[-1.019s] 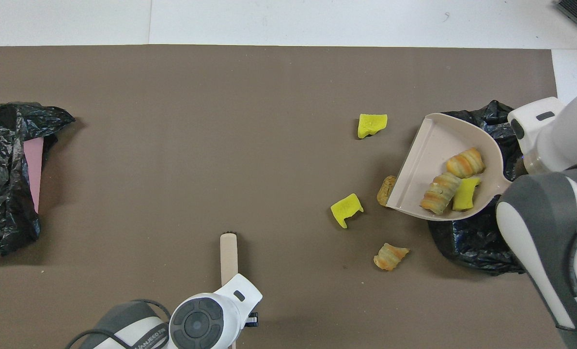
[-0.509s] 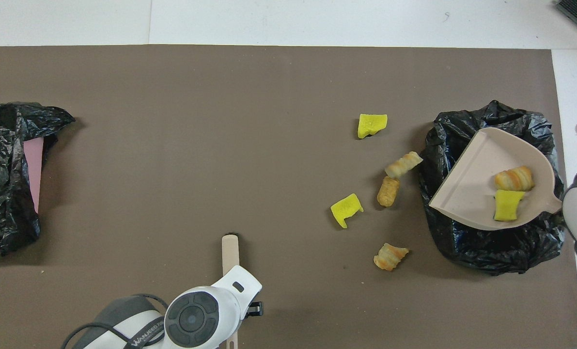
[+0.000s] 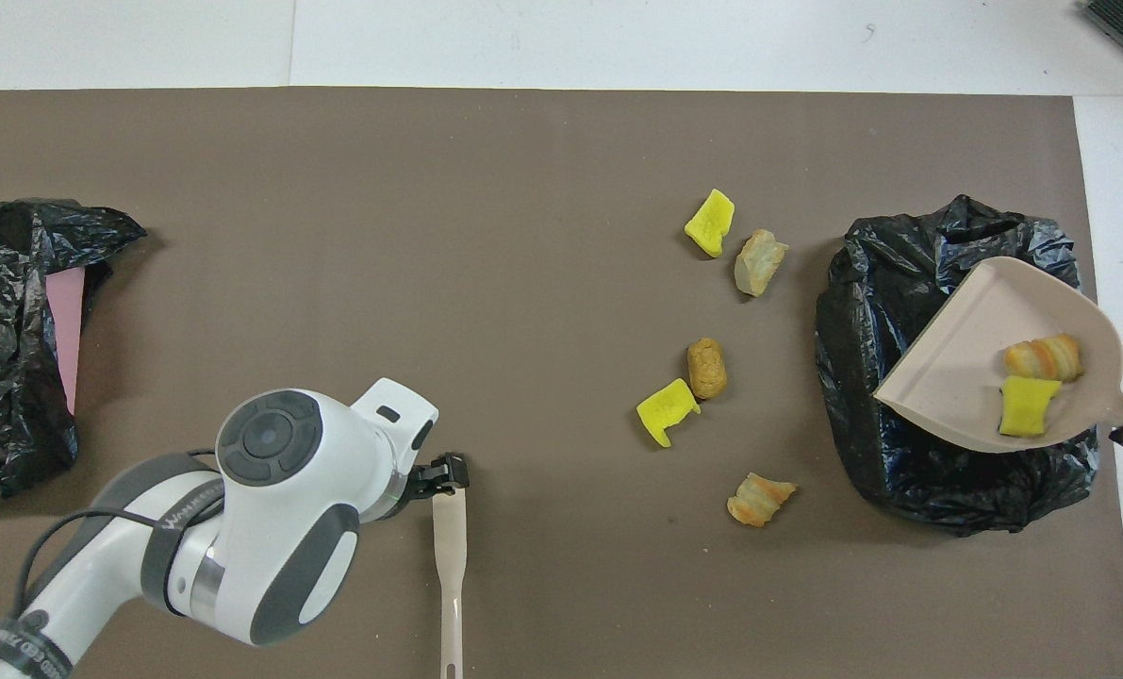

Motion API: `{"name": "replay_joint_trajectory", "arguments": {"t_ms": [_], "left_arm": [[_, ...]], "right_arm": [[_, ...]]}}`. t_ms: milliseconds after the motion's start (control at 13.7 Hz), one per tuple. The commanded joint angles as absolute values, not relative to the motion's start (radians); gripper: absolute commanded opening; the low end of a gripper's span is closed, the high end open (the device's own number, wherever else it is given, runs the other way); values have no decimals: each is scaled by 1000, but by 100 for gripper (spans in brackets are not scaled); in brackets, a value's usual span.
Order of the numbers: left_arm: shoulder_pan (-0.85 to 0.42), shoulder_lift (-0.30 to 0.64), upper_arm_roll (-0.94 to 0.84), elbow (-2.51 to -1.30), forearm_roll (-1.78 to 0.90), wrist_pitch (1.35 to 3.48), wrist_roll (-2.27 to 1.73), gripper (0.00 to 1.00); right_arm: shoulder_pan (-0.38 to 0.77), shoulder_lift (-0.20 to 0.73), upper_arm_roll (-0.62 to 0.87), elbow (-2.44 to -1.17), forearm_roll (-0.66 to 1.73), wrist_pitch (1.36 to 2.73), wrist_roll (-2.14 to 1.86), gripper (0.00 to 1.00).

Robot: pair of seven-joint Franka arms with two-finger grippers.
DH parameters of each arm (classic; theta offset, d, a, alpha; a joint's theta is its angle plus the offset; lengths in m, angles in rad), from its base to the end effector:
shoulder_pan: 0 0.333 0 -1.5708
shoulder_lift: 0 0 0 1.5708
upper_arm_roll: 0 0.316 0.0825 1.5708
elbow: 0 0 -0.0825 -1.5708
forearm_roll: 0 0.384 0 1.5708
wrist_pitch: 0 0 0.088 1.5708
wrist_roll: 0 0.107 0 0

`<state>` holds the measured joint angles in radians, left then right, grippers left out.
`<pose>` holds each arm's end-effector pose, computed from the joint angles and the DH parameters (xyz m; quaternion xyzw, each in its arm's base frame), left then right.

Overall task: Sweep and dump trash in bin
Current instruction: 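Tip the dustpan into the black bag with the right gripper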

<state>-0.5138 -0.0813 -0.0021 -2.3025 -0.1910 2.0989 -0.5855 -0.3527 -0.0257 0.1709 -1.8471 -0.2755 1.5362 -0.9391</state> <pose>0.4191 -0.2482 0.3716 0.9911 0.0875 -0.0933 0.0356 0.5084 -0.1231 0.5122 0.9054 0.3758 -0.1931 0.0425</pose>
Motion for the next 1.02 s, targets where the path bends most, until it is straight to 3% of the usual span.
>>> {"name": "replay_joint_trajectory", "arguments": {"t_ms": [0,146,437,655,946], "left_arm": [[-419,-25,-11,-2200,-176,2059,-513,100],[-371,-14,-8,-2163,-175,2062,-474,100],[-264,-14,-8,-2088,-146,2062,-448,100],[-218,-6,-6,-2017,-68,2065,-355,100],[-97,8,-6,-1947,-46,2051,-77,100]], "right_arm": [[-315,59,178,-1749,-340,1423,-855,0],[-252,119,178,-1636,-399,1308,-835,0],[-209,199,176,-1569,-485,1220,-805,0],[-121,302,176,-1395,-572,1059,-775,0],[-101,308,176,-1384,-586,1016,-723,0]]}}
